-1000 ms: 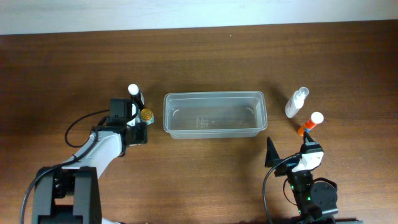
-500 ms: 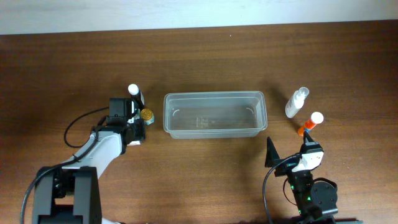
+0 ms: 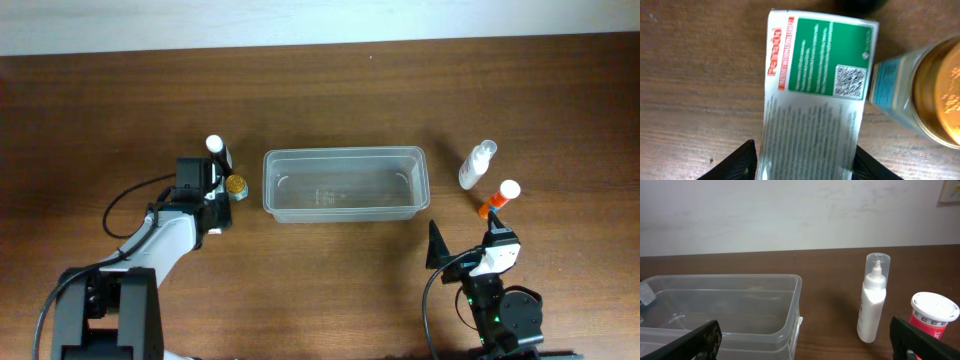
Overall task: Pack container
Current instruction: 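Lower the left gripper and grasp the Panadol box, then lift the Panadol box and carry it over the clear container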
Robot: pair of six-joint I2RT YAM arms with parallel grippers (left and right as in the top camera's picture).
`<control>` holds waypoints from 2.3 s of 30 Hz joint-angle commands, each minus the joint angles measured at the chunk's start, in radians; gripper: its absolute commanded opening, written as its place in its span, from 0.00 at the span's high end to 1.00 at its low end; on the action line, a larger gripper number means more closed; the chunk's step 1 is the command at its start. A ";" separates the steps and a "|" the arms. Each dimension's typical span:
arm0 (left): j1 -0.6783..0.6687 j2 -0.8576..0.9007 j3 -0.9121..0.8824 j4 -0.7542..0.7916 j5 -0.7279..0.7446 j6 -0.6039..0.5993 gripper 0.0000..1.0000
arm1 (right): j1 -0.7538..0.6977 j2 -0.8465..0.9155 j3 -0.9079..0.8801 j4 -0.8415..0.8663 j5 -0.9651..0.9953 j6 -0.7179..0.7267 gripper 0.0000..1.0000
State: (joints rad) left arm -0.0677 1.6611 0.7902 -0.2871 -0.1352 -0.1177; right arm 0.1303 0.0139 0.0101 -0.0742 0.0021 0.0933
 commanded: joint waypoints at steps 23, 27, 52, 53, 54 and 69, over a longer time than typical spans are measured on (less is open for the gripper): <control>0.005 0.013 -0.007 0.085 -0.038 0.033 0.45 | -0.008 -0.008 -0.005 -0.005 -0.002 -0.008 0.02; 0.005 0.013 -0.007 0.076 -0.038 0.033 0.56 | -0.008 -0.008 -0.005 -0.005 -0.002 -0.008 0.02; -0.028 -0.478 0.001 -0.186 0.082 0.071 0.75 | -0.008 -0.008 -0.005 -0.005 -0.002 -0.008 0.02; -0.039 -0.517 0.001 -0.186 0.106 0.071 0.75 | -0.008 -0.008 -0.005 -0.005 -0.002 -0.008 0.02; -0.053 -0.557 0.001 -0.179 0.127 0.071 0.75 | -0.008 -0.008 -0.005 -0.005 -0.002 -0.008 0.02; -0.364 -0.750 0.002 0.193 0.282 0.395 0.70 | -0.008 -0.008 -0.005 -0.005 -0.001 -0.008 0.01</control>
State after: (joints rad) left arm -0.3794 0.8886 0.7910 -0.1314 0.1013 0.1440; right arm 0.1303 0.0139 0.0101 -0.0742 0.0021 0.0933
